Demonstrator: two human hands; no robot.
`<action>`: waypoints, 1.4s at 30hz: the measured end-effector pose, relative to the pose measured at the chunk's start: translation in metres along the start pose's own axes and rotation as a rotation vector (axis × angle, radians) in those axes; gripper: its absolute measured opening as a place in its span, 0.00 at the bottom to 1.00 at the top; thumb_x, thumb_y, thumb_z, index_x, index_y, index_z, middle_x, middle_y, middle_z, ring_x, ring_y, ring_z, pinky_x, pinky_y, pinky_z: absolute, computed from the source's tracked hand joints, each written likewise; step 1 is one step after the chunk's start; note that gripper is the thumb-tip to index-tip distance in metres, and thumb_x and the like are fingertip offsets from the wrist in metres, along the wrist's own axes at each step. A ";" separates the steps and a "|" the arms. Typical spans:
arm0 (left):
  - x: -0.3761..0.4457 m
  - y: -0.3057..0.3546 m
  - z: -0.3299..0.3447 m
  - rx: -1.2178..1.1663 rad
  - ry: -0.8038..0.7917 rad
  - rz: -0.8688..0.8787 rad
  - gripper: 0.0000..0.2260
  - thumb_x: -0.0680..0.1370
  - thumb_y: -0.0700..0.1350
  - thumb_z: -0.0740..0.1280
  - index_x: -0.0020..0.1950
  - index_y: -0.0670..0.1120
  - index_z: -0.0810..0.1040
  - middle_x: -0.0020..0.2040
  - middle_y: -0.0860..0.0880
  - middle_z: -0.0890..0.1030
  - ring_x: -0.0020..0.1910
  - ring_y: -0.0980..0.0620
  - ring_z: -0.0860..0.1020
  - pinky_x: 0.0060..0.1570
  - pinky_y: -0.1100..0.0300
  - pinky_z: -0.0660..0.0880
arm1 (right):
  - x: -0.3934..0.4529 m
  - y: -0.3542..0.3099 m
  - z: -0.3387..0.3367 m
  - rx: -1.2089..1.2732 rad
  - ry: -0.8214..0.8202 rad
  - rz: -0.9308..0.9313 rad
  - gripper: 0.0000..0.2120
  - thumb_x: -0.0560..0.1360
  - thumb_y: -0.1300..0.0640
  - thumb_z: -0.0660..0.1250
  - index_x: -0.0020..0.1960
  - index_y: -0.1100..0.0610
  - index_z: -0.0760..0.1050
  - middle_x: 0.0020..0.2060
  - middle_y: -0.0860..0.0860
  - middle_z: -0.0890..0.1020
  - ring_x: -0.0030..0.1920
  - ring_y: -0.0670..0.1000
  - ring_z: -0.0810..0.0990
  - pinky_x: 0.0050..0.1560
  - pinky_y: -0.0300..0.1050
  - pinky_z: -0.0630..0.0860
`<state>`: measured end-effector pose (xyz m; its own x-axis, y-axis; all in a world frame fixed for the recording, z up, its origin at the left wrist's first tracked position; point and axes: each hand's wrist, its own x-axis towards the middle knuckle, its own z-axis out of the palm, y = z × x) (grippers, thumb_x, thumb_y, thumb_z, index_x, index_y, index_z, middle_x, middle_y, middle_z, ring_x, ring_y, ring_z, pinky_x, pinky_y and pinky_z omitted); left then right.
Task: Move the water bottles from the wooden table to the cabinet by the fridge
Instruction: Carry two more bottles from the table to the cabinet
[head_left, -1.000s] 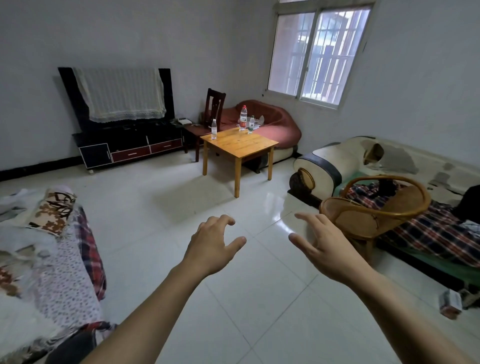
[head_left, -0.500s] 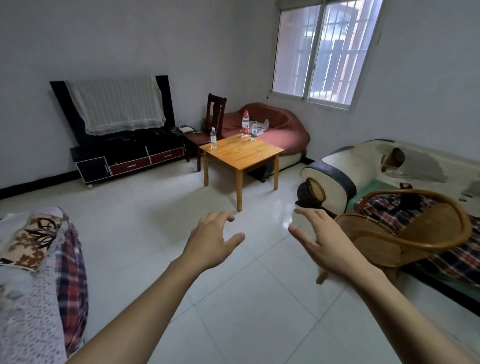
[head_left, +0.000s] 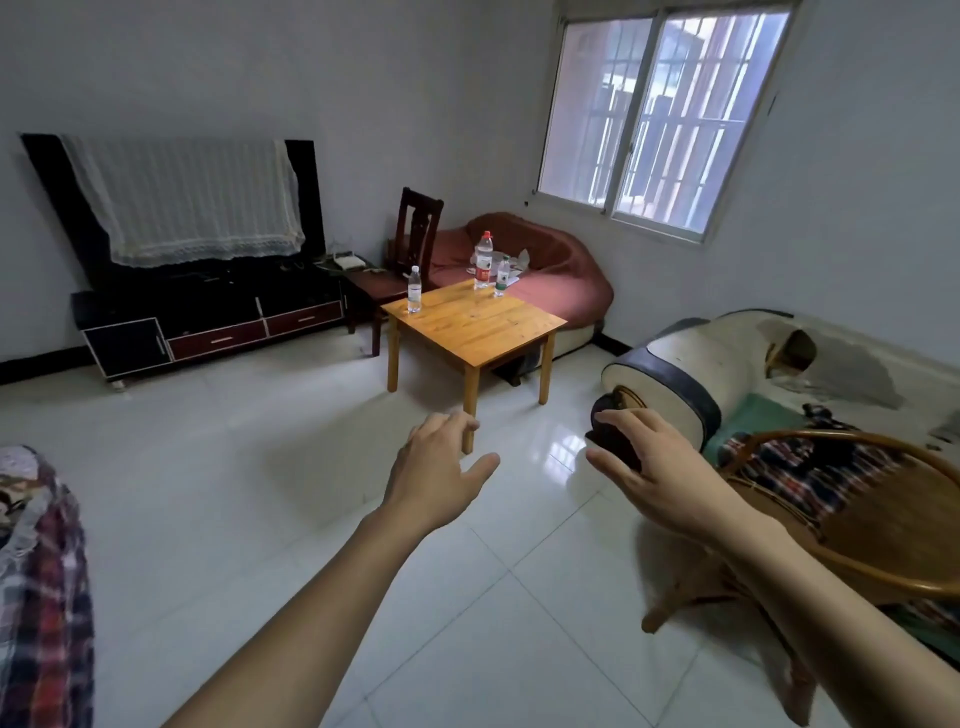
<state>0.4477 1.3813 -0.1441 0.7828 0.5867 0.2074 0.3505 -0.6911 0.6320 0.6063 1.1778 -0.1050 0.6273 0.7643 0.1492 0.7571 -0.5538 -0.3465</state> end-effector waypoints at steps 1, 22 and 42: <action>0.015 -0.008 -0.004 0.000 0.004 0.000 0.19 0.78 0.57 0.67 0.65 0.52 0.72 0.62 0.52 0.75 0.60 0.52 0.73 0.54 0.58 0.72 | 0.016 -0.003 0.002 -0.007 0.007 0.000 0.29 0.77 0.34 0.58 0.74 0.46 0.64 0.71 0.48 0.69 0.67 0.50 0.71 0.65 0.54 0.74; 0.316 -0.068 0.041 0.149 -0.083 -0.087 0.24 0.75 0.62 0.69 0.67 0.55 0.70 0.68 0.52 0.71 0.67 0.50 0.69 0.63 0.52 0.72 | 0.337 0.067 0.043 0.158 0.015 -0.024 0.30 0.78 0.36 0.57 0.76 0.49 0.63 0.73 0.50 0.68 0.70 0.52 0.69 0.67 0.54 0.72; 0.615 -0.202 0.044 0.067 -0.060 -0.100 0.25 0.75 0.62 0.68 0.68 0.55 0.69 0.66 0.52 0.72 0.63 0.52 0.71 0.58 0.53 0.75 | 0.642 0.058 0.098 0.075 -0.057 -0.026 0.28 0.78 0.38 0.59 0.74 0.49 0.64 0.71 0.50 0.69 0.67 0.52 0.71 0.67 0.51 0.71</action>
<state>0.8811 1.8629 -0.1768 0.7711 0.6289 0.0994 0.4602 -0.6585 0.5955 1.0356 1.6690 -0.1206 0.5944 0.7970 0.1073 0.7561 -0.5084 -0.4122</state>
